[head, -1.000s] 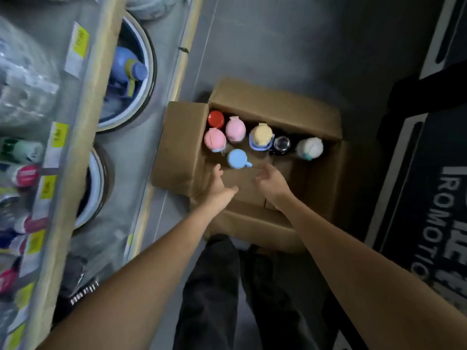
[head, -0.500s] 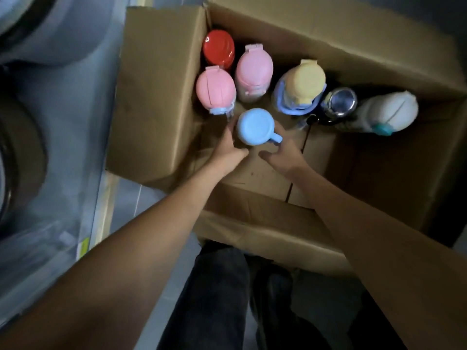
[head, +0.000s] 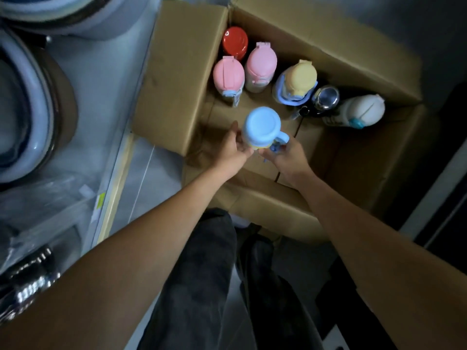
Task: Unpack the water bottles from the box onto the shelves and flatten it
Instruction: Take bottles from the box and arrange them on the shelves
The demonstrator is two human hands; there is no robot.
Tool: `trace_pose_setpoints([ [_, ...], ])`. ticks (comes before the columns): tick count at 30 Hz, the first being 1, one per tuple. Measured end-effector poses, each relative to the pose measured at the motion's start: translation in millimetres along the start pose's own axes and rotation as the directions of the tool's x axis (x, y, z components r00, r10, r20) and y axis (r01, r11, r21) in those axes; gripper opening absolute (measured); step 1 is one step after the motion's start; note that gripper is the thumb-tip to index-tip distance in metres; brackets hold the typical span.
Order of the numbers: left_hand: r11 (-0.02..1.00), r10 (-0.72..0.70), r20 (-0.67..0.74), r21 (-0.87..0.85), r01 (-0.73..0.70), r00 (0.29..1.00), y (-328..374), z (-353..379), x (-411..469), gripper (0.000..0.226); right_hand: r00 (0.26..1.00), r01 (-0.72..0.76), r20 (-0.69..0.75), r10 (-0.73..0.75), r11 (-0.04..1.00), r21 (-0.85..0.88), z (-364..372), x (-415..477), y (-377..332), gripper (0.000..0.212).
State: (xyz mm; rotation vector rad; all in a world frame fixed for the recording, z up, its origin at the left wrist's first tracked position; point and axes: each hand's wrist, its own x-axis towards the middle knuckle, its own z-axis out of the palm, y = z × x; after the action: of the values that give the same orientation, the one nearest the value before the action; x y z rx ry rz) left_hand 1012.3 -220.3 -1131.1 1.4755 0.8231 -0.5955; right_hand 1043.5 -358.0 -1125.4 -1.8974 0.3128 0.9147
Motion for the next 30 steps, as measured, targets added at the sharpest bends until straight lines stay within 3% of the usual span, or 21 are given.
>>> trace_pose_setpoints([
  [4, 0.993, 0.087, 0.034, 0.080, -0.089, 0.996, 28, -16, -56, 0.037, 0.998, 0.038, 0.051, -0.038, 0.999, 0.005, -17, -53, -51, 0.037],
  [11, 0.985, 0.157, -0.013, 0.081, -0.155, 0.988, 99, -48, -164, 0.027, 0.974, 0.030, 0.223, -0.041, 0.998, 0.051, -52, -136, -150, 0.046],
  [16, 0.982, 0.164, -0.098, -0.075, -0.172, 0.982, 140, -65, -260, 0.040, 0.939, 0.140, 0.323, -0.119, 0.989, -0.044, -59, -209, -208, 0.037],
  [21, 0.960, 0.165, -0.253, -0.182, -0.214, 0.953, 170, -84, -366, 0.023, 0.881, 0.261, 0.435, -0.186, 0.958, -0.119, -55, -285, -271, 0.041],
  [24, 0.932, 0.165, -0.383, -0.239, -0.271, 0.909, 183, -102, -436, 0.023, 0.817, 0.391, 0.527, -0.234, 0.896, -0.209, -45, -342, -317, 0.039],
  [30, 0.884, 0.128, -0.591, -0.295, -0.362, 0.796, 177, -146, -562, 0.030, 0.598, 0.574, 0.765, -0.240, 0.794, -0.199, 7, -445, -382, 0.026],
])
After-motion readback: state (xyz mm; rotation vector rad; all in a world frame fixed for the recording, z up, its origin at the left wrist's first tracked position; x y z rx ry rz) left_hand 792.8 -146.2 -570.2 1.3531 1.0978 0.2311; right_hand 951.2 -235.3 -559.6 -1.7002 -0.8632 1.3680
